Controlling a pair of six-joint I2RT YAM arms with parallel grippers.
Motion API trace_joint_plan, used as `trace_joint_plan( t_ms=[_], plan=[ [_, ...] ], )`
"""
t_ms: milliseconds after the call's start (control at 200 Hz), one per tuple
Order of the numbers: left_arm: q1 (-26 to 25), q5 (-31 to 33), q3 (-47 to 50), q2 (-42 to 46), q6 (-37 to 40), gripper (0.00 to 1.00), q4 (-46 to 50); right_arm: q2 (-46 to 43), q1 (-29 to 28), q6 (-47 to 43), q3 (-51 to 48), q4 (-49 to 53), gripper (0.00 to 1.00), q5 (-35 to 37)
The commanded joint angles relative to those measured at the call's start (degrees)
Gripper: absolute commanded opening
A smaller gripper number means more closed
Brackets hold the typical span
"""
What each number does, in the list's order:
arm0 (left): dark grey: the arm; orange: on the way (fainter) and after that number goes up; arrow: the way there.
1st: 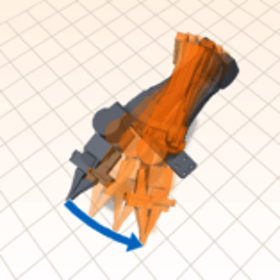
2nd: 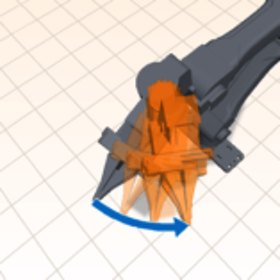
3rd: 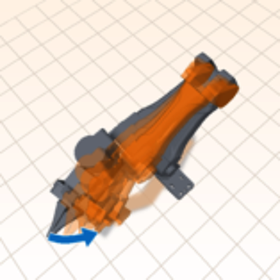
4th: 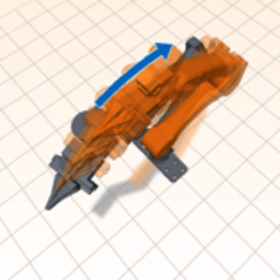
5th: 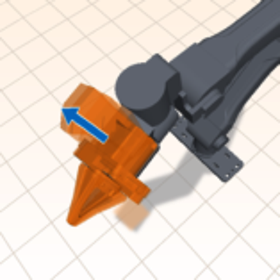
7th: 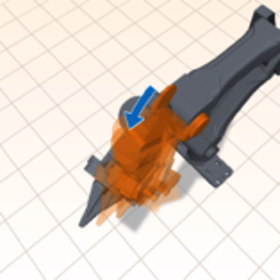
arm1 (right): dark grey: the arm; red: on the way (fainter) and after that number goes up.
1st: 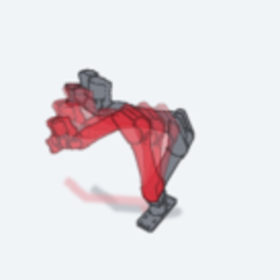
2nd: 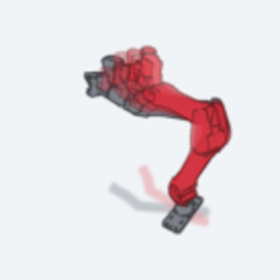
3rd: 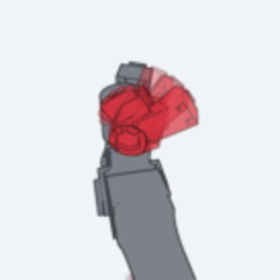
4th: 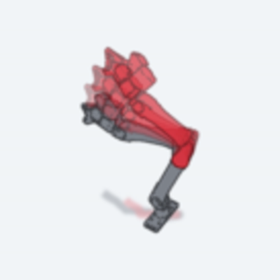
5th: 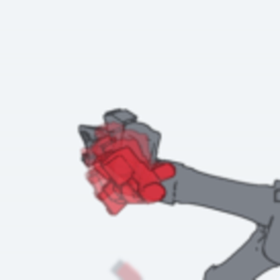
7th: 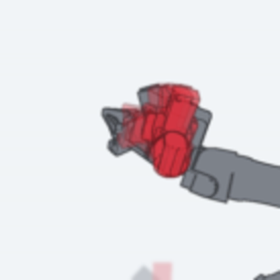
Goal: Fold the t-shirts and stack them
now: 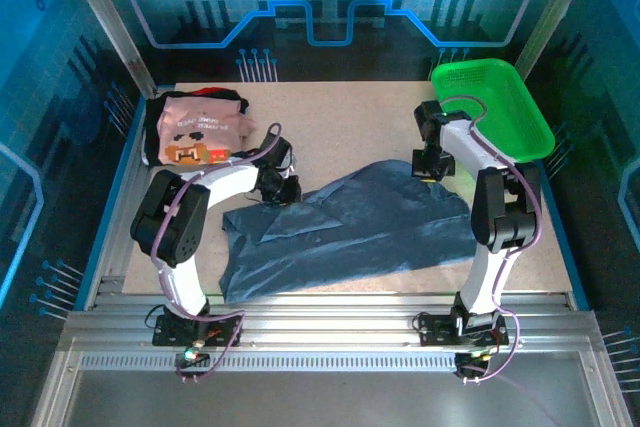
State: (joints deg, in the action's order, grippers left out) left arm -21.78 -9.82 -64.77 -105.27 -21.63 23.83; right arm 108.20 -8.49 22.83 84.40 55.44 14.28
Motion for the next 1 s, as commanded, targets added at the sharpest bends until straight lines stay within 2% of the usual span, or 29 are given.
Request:
trace_joint_plan(
  t_ms=[0, 460, 655, 995],
  plan=[
    [-0.37, 2.05, -0.37, 1.51, 0.88, 0.12, 2.59, -2.03, 0.93, -0.67, -0.38, 0.45, 0.0, -0.57],
    [1.46, 4.06, -2.38, 13.89, 2.24, 0.05, 8.95, -2.11, 2.75, -0.28, 0.9, 0.37, 0.0, -0.13],
    [5.29, 4.45, -5.27, 17.3, 3.76, 0.04, 12.02, -0.82, 4.3, -0.44, 4.85, 1.14, 0.0, -0.98],
    [13.52, 4.99, -9.47, 22.97, 8.37, 0.03, 14.83, 4.75, 7.16, -1.97, 17.4, 4.29, 0.0, -2.31]
  ],
)
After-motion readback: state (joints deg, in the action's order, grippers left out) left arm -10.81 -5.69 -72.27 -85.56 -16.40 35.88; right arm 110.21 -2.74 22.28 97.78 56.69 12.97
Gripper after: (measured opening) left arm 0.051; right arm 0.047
